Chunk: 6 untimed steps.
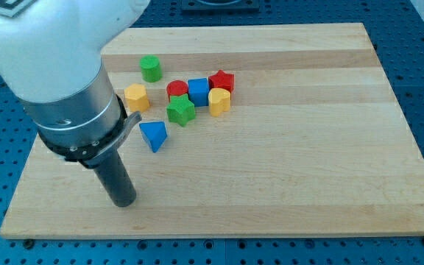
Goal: Point your arm at the blue triangle
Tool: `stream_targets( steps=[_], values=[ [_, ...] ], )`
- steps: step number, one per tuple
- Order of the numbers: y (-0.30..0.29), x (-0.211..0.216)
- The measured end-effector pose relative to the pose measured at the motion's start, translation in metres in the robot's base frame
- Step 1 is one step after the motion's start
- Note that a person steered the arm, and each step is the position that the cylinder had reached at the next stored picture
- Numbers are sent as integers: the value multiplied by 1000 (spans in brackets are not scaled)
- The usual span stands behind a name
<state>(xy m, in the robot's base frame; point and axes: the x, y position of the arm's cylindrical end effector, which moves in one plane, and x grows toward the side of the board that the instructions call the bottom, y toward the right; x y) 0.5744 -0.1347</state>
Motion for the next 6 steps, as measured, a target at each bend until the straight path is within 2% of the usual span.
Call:
stream_targets(
  steps=[2, 4, 5, 6],
  values=[
    [25, -12],
    [25, -58],
    [19, -62],
    [-15, -54]
  ],
)
